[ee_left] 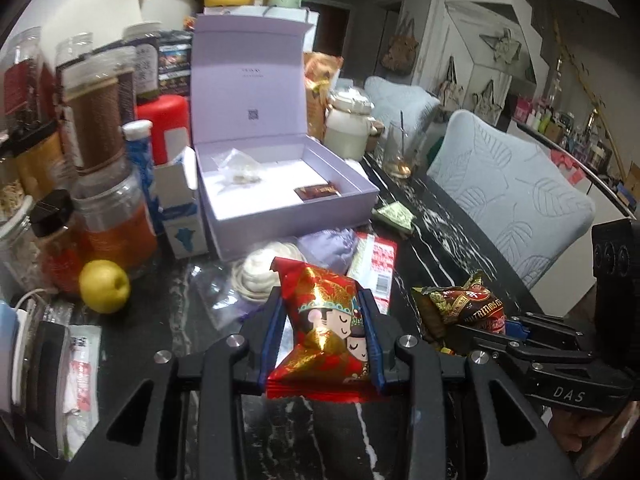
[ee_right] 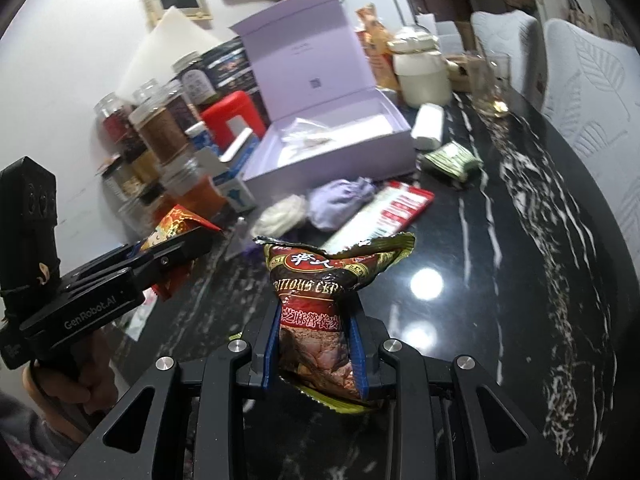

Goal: Organize soft objects
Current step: 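Carry the snack bag and red-gold packet over the lavender box with both tools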

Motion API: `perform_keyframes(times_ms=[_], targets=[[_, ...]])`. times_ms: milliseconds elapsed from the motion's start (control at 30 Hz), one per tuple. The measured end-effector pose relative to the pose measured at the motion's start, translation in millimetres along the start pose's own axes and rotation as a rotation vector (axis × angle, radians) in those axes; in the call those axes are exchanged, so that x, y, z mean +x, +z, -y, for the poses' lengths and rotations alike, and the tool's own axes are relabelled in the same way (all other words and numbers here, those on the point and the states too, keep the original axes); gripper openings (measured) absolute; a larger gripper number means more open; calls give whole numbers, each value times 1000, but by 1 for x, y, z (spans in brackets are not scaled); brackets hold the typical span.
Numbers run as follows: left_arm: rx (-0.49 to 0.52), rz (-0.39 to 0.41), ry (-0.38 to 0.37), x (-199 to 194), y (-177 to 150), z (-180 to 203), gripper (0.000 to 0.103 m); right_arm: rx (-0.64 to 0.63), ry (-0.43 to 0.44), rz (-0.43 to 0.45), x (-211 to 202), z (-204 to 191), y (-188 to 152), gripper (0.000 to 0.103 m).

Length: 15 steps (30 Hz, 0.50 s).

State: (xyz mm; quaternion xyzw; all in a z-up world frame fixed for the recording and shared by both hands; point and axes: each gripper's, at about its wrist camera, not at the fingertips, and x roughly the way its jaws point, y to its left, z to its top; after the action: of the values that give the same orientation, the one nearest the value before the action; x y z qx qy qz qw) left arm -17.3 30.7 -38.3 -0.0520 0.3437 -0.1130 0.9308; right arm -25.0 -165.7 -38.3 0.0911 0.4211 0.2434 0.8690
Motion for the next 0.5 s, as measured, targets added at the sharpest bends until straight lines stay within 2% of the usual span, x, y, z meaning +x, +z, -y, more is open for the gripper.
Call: perform_keyframes(times_ms=[300, 500], targets=[[-1, 71, 28, -17, 22, -14, 36, -70, 27, 33, -3, -24, 24, 29], [3, 111, 16, -22, 44, -20, 36, -113, 38, 63, -3, -35, 49, 29]])
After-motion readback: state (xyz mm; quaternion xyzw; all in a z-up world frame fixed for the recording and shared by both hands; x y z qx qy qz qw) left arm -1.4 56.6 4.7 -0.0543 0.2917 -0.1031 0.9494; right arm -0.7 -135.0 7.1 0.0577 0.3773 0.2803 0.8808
